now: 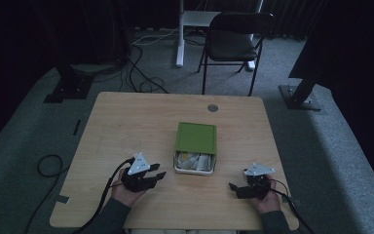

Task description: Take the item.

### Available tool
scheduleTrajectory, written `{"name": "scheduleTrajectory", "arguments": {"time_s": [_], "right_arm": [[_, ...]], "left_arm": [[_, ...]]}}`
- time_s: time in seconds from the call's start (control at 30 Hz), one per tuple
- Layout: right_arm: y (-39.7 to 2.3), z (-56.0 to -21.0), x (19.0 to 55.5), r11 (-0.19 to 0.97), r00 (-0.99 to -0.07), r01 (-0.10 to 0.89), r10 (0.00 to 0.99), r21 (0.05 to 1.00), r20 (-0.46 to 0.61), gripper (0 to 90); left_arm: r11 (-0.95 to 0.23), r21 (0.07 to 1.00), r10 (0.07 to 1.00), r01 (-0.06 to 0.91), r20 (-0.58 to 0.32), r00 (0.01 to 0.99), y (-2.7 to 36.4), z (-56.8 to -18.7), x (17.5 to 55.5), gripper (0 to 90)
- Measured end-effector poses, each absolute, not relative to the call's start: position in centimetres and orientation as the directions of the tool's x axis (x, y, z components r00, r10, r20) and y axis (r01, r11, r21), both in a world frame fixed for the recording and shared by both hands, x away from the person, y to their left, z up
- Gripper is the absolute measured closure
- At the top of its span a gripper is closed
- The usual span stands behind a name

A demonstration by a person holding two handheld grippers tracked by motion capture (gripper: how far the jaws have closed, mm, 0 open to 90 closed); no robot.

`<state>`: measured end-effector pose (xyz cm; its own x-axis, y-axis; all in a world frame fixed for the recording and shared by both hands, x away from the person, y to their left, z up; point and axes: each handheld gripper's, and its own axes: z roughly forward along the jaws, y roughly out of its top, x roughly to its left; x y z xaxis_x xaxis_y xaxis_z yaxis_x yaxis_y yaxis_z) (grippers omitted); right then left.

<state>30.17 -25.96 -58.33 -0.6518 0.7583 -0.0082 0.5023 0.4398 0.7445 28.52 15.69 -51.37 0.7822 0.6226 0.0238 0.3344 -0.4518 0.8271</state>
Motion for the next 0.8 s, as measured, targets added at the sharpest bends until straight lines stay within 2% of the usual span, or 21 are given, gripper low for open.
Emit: {"name": "scheduleTrajectory", "arguments": {"time_s": [0.3, 0.8], "right_arm": [[-26.0, -58.3, 30.2, 0.440, -0.652, 0.502, 0.758, 0.745, -0.008, 11.5], [-26.0, -58.3, 30.2, 0.440, -0.652, 0.502, 0.758, 0.745, -0.008, 11.5]], "left_arm": [[-0.490, 0.822, 0.568, 0.291, 0.048, 0.822, 13.1, -51.2, 28.7, 64.6], [-0.539, 0.809, 0.507, 0.236, 0.088, 0.857, 8.6, -51.4, 29.9, 64.2]]}}
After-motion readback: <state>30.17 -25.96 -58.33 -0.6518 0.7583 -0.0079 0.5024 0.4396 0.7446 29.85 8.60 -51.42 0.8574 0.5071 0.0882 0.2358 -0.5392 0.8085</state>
